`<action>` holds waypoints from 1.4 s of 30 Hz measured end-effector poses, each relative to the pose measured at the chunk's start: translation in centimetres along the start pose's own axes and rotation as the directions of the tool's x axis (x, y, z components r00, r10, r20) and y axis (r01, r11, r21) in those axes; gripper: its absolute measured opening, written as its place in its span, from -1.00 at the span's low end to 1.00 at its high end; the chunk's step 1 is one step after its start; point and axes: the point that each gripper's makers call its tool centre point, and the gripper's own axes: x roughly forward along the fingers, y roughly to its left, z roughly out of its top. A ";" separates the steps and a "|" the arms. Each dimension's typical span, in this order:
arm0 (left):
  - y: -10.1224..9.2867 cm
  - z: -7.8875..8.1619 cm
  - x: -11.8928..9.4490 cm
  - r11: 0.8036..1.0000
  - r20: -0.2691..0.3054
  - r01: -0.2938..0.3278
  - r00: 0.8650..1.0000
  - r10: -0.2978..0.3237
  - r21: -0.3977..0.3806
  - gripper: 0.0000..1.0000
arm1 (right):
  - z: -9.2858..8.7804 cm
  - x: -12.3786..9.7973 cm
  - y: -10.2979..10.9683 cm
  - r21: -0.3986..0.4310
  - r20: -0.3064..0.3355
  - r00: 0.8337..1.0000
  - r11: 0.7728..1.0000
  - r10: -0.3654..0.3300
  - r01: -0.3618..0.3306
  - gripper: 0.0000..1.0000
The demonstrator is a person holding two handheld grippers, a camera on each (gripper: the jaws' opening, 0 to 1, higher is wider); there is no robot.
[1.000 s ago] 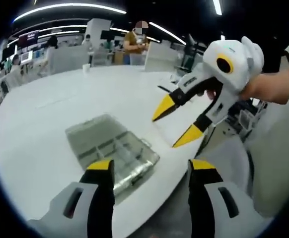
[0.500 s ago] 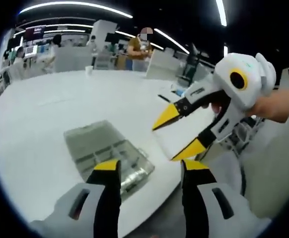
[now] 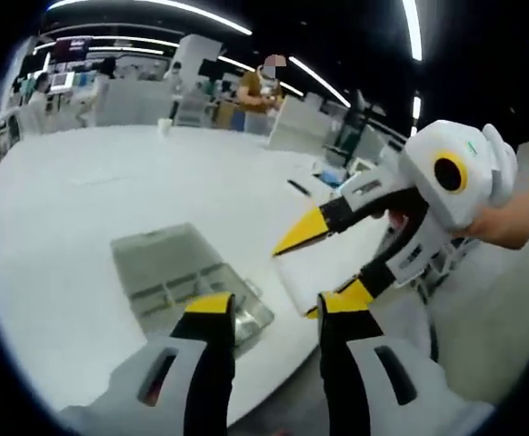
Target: Insert the divider into the dual guide fixture by aligning both edges with the guide slots and pushing it downward to the bottom, including one-sided entry, uneven engagement, binding, and posture correction.
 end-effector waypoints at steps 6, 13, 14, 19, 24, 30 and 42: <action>0.1 0.1 0.2 0.998 0.000 0.000 1.000 0.000 -0.055 -0.49 | 0.4 0.0 0.2 -0.005 0.013 1.000 1.000 -0.002 0.003 -0.46; 0.1 -0.2 0.4 0.994 -0.020 -0.001 1.000 -0.001 -0.105 -0.61 | 0.6 -0.1 0.1 -0.004 0.025 1.000 1.000 -0.009 0.009 -0.46; 0.1 -0.3 0.4 0.994 -0.023 0.000 1.000 -0.002 -0.112 -0.62 | 0.7 -0.1 0.1 -0.006 0.026 1.000 1.000 -0.010 0.010 -0.46; 0.0 -0.4 0.5 0.988 -0.036 0.010 0.999 -0.016 -0.151 -0.67 | 0.7 -0.1 0.2 -0.006 0.028 1.000 1.000 -0.013 0.013 -0.46; -0.7 -0.5 0.6 0.983 -0.044 0.032 0.998 -0.041 -0.180 -0.83 | 0.7 0.0 0.3 -0.009 0.027 1.000 1.000 -0.015 0.015 -0.46; -1.0 -0.7 0.6 0.981 -0.052 0.045 0.997 -0.055 -0.191 -0.92 | 0.6 0.0 0.4 -0.013 0.024 1.000 1.000 -0.013 0.014 -0.46; -1.2 -0.9 0.5 0.971 -0.057 0.068 0.995 -0.083 -0.228 -1.00 | 0.8 0.0 0.5 -0.029 0.018 1.000 1.000 -0.009 0.010 -0.46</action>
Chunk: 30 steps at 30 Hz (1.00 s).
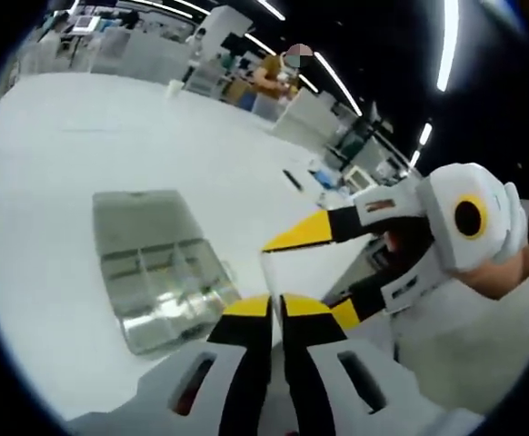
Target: Insert the divider into the dual guide fixture by aligning both edges with the guide slots and pushing it downward to the bottom, including one-sided entry, uneven engagement, binding, and posture correction.
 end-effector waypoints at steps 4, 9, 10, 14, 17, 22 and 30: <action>0.0 -0.1 0.0 1.000 0.000 0.009 1.000 -0.009 -0.029 -1.00 | -0.1 0.0 0.1 -0.004 -0.006 1.000 1.000 0.003 -0.003 -0.46; -0.1 -0.2 0.1 0.998 -0.005 0.011 1.000 -0.011 -0.060 -1.00 | -0.1 0.0 0.2 -0.004 -0.010 1.000 1.000 0.007 -0.007 -0.46; -0.1 -0.2 0.1 0.997 -0.004 0.015 1.000 -0.015 -0.072 -1.00 | -0.2 0.0 0.2 -0.005 -0.011 1.000 1.000 0.007 -0.007 -0.46; -0.1 -0.1 0.1 0.992 0.013 0.032 0.999 -0.030 -0.121 -1.00 | -0.1 -0.1 0.1 -0.007 -0.011 1.000 1.000 0.002 -0.002 -0.45; -0.1 0.0 0.1 0.991 0.022 0.034 0.999 -0.031 -0.129 -1.00 | -0.1 -0.1 -0.1 -0.020 -0.015 1.000 1.000 -0.003 0.002 -0.44; -0.2 0.2 0.2 0.990 0.033 0.043 0.999 -0.039 -0.133 -1.00 | -0.3 -0.1 -0.3 -0.018 -0.027 1.000 1.000 -0.011 0.011 -0.41; 0.0 0.4 0.2 0.993 0.043 0.042 0.998 -0.038 -0.114 -1.00 | -0.4 -0.2 -0.6 0.003 -0.027 1.000 1.000 -0.013 0.013 -0.44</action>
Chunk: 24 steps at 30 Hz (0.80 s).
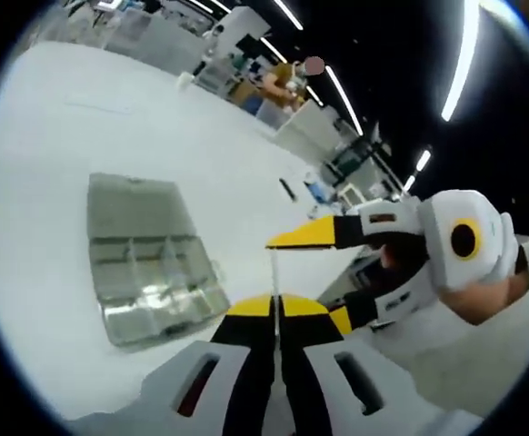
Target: Insert the divider into the dual guide fixture by aligning both edges with the guide slots and pushing it downward to the bottom, including one-sided entry, uneven engagement, binding, and posture correction.
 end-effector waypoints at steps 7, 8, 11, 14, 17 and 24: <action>0.8 -0.1 -0.7 1.000 0.013 -0.004 1.000 0.004 -0.008 -1.00 | -0.5 -0.5 -0.7 0.024 0.008 1.000 1.000 -0.003 0.003 -0.54; 0.9 -0.1 -0.6 1.000 0.015 -0.005 1.000 0.005 -0.006 -1.00 | -0.5 -0.5 -0.8 0.029 0.009 1.000 1.000 -0.002 0.002 -0.54; 0.9 0.1 -0.7 1.000 0.023 -0.003 1.000 0.003 0.008 -1.00 | -0.5 -0.6 -1.0 0.047 0.014 1.000 0.999 0.002 -0.002 -0.54; 1.0 0.2 -0.6 1.000 0.030 0.000 1.000 -0.001 0.022 -1.00 | -0.7 -0.6 -1.0 0.058 0.008 1.000 0.998 0.009 -0.009 -0.54; 0.9 0.2 -0.6 0.999 0.033 0.003 0.999 -0.005 0.038 -1.00 | -0.6 -0.7 -1.1 0.064 0.013 1.000 0.998 0.014 -0.014 -0.54; 0.9 0.1 -0.8 0.997 0.041 0.012 0.999 -0.016 0.082 -1.00 | -0.6 -1.0 -1.6 0.075 0.017 0.999 0.997 0.034 -0.035 -0.56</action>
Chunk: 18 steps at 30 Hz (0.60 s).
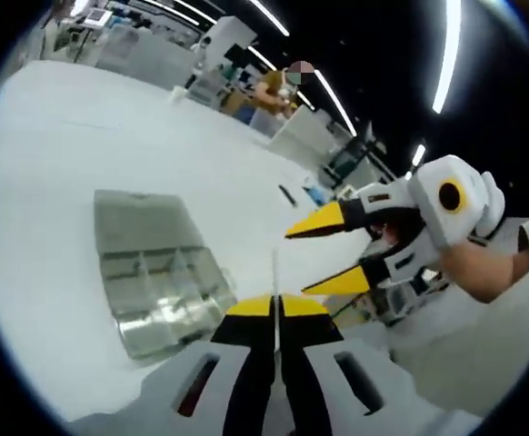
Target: Insert the divider into the dual guide fixture by aligning both edges with the guide slots and pushing it downward to the bottom, including one-sided entry, uneven engagement, binding, and posture correction.
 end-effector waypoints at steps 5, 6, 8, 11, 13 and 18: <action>0.1 0.0 -0.1 1.000 0.005 0.002 1.000 -0.002 0.023 -1.00 | 0.1 -0.1 -0.2 0.008 0.005 1.000 1.000 0.025 -0.025 -0.60; 0.0 0.0 -0.2 1.000 0.006 0.002 1.000 -0.002 0.026 -1.00 | 0.2 -0.2 -0.2 0.009 0.007 1.000 1.000 0.029 -0.030 -0.61; 0.0 0.0 -0.2 0.999 0.010 0.006 1.000 -0.006 0.041 -1.00 | 0.3 -0.3 -0.2 0.003 0.010 0.999 0.999 0.039 -0.039 -0.62; 0.0 0.0 -0.3 0.998 0.010 0.007 1.000 -0.007 0.060 -1.00 | 0.5 -0.4 -0.1 0.002 0.011 0.998 0.998 0.061 -0.061 -0.63; 0.0 0.0 -0.3 0.998 0.011 0.007 1.000 -0.007 0.070 -1.00 | 0.5 -0.4 -0.2 -0.003 0.009 0.997 0.997 0.073 -0.073 -0.64; -0.1 0.0 -0.4 0.995 0.012 0.013 1.000 -0.014 0.097 -1.00 | 0.6 -0.6 -0.3 -0.007 0.003 0.995 0.995 0.098 -0.098 -0.65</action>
